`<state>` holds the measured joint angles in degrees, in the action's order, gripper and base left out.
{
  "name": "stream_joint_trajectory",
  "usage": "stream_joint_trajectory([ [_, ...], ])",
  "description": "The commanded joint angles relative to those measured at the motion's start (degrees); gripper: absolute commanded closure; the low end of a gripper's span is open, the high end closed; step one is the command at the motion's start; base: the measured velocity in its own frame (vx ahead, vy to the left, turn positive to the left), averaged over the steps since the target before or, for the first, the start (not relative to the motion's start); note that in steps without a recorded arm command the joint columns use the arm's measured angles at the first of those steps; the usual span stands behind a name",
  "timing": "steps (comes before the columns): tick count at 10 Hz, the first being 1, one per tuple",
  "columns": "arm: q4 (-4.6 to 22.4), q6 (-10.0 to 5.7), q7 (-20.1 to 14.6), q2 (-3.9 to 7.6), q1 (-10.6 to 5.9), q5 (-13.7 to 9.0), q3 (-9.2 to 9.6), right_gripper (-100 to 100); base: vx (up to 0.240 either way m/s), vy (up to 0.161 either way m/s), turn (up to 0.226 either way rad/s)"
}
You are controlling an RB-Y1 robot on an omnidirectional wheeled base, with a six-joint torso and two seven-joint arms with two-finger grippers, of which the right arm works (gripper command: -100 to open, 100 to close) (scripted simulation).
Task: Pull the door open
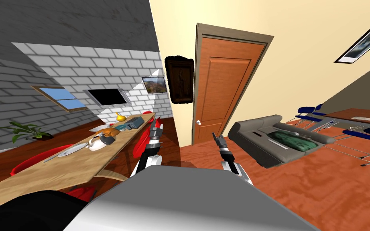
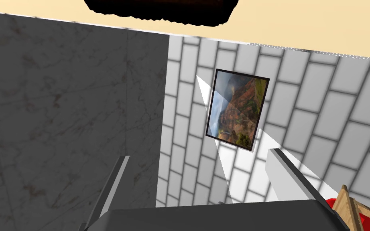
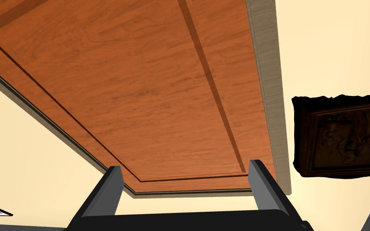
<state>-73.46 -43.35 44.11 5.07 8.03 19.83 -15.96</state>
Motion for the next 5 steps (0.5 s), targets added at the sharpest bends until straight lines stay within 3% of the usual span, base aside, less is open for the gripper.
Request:
stream_joint_trajectory([
  [1,2.6,-0.72,1.6,-0.04,-0.82,0.8,-0.57,-100,0.043,-0.02,0.079],
  [5,9.3,-1.96,6.3,-0.17,-3.17,3.6,-2.19,-100,0.081,-0.043,0.133],
])
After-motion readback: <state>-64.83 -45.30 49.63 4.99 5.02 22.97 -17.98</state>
